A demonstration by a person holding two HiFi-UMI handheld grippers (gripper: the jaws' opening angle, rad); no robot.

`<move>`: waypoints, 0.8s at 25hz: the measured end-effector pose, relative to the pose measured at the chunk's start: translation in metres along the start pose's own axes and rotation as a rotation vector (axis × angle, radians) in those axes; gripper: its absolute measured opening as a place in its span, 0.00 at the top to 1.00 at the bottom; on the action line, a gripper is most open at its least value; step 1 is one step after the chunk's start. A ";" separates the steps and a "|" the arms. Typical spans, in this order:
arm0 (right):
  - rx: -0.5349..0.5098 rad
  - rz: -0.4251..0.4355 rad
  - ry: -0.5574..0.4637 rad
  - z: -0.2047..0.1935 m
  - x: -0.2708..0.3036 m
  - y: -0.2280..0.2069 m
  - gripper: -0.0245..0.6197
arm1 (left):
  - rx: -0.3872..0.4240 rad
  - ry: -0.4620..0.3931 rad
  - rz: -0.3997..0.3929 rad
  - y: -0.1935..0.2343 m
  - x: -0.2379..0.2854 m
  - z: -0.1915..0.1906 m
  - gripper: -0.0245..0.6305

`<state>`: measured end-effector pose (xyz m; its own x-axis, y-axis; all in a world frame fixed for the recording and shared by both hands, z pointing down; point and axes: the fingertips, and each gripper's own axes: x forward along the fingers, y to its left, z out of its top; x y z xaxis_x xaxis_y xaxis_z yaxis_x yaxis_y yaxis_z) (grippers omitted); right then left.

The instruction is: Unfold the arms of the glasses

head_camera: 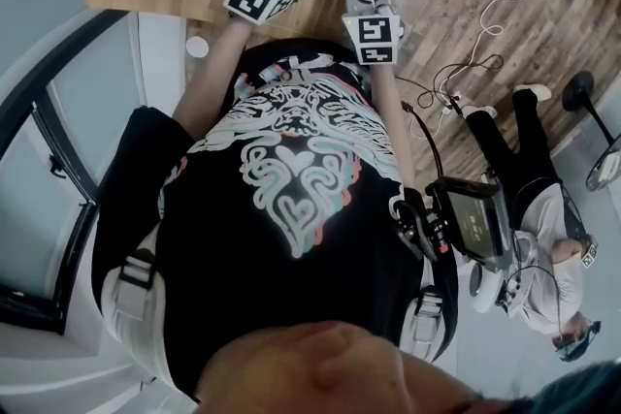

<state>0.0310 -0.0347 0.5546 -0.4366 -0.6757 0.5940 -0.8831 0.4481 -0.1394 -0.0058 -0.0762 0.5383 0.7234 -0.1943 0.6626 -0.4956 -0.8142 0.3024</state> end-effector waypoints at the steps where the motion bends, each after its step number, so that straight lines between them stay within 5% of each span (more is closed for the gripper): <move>1: -0.017 0.002 0.009 -0.001 0.001 0.001 0.96 | -0.028 -0.025 -0.010 0.001 -0.005 0.001 0.96; 17: -0.468 0.111 0.222 -0.016 0.035 0.023 0.96 | -0.249 -0.191 -0.068 -0.006 -0.034 0.001 0.96; 20: -0.530 0.135 0.259 -0.018 0.041 0.027 0.87 | -0.248 -0.195 -0.074 -0.008 -0.034 0.003 0.96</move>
<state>-0.0078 -0.0399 0.5893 -0.4245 -0.4577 0.7812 -0.5875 0.7957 0.1470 -0.0250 -0.0650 0.5115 0.8286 -0.2599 0.4959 -0.5227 -0.6766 0.5187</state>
